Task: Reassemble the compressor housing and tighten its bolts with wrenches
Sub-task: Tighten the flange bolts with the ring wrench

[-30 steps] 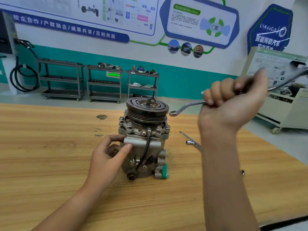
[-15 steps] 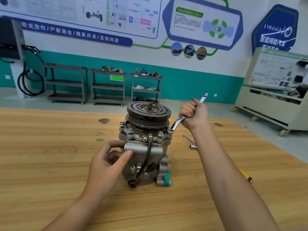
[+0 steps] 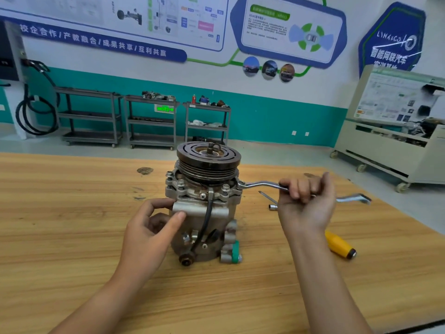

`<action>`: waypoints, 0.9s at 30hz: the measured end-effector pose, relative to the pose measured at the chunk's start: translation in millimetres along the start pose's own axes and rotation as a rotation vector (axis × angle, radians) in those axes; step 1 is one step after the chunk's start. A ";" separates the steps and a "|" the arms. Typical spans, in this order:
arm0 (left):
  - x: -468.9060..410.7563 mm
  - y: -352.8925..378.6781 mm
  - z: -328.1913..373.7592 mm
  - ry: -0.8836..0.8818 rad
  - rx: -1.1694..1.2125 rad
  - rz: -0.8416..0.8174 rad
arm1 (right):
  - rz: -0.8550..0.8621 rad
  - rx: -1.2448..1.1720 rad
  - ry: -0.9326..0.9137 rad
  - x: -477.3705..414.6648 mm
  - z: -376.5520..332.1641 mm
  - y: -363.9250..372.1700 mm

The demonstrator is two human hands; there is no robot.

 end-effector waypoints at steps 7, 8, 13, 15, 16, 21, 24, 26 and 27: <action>0.0 0.1 -5.8 0.000 0.030 -0.014 | -0.264 0.713 -0.568 85.2 32.3 30.2; -0.3 -0.3 -5.8 0.005 0.035 -0.019 | -0.315 0.836 -0.679 92.2 41.6 38.0; -0.7 3.0 2.6 0.045 0.075 -0.011 | -0.362 1.319 -1.120 110.2 89.3 72.2; -1.2 4.2 8.0 0.048 0.110 -0.001 | -0.285 1.406 -1.150 107.8 98.9 77.2; -2.3 4.2 10.8 0.065 0.068 -0.014 | -0.259 1.431 -1.150 106.9 100.6 78.2; -1.6 4.5 14.6 0.062 -0.008 -0.025 | -0.282 1.457 -1.148 104.5 93.1 90.3; -0.4 2.5 8.1 0.044 0.013 -0.011 | -0.316 1.155 -0.963 109.0 68.0 105.1; 0.0 1.8 1.4 0.009 0.036 -0.025 | -0.336 0.777 -0.710 102.6 38.2 112.0; 0.1 1.2 -0.5 0.001 0.038 -0.031 | -0.339 0.609 -0.594 95.4 21.8 114.5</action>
Point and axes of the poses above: each hand's wrist, its own x-axis away from the middle knuckle, its own y-axis out of the palm, z = x × y, the point moved 6 cm from there along -x, towards the middle knuckle, and after that the axes turned 10 degrees about y, right-handed, at the moved point
